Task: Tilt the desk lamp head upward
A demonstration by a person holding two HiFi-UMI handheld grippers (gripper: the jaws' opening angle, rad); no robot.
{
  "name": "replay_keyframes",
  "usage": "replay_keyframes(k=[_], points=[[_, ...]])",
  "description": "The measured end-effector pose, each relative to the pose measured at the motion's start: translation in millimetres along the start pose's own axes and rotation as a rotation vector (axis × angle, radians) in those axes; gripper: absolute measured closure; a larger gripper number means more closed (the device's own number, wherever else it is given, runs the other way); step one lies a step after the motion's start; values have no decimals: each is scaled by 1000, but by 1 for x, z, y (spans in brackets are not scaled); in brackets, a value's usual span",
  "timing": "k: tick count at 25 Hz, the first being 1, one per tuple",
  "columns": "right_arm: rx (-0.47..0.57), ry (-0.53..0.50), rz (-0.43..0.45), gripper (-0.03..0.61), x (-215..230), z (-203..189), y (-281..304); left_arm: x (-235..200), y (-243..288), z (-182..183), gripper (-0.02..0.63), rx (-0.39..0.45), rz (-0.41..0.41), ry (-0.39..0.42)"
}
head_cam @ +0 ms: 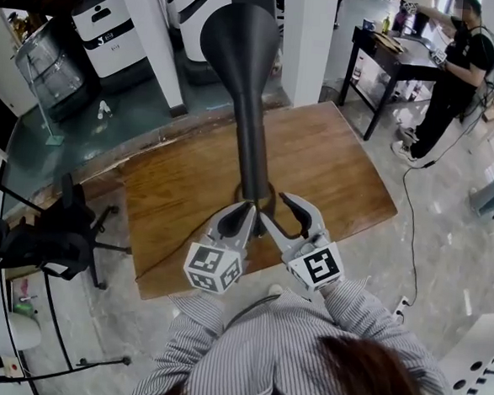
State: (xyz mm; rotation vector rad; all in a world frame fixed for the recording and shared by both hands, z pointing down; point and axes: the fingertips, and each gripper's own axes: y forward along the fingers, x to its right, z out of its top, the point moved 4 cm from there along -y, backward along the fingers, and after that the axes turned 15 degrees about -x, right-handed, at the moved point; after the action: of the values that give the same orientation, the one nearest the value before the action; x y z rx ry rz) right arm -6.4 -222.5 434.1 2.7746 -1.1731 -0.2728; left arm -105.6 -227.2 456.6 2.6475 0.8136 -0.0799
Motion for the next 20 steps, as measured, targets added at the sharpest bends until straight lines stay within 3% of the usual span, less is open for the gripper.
replay_keyframes(k=[1,4,6,20], points=[[-14,1,-11,385,2,-2,0,2,-2,0,578,-3,21,15],[-72,15,-34,533,6,-8,-3,11,-7,-1,598,-6,33,12],[-98,24,-31,570,5,-11,-2,14,-8,-2,603,-5,22,-3],[-223,117,77,577,-12,-29,2,17,-11,-14,607,-35,7,-62]])
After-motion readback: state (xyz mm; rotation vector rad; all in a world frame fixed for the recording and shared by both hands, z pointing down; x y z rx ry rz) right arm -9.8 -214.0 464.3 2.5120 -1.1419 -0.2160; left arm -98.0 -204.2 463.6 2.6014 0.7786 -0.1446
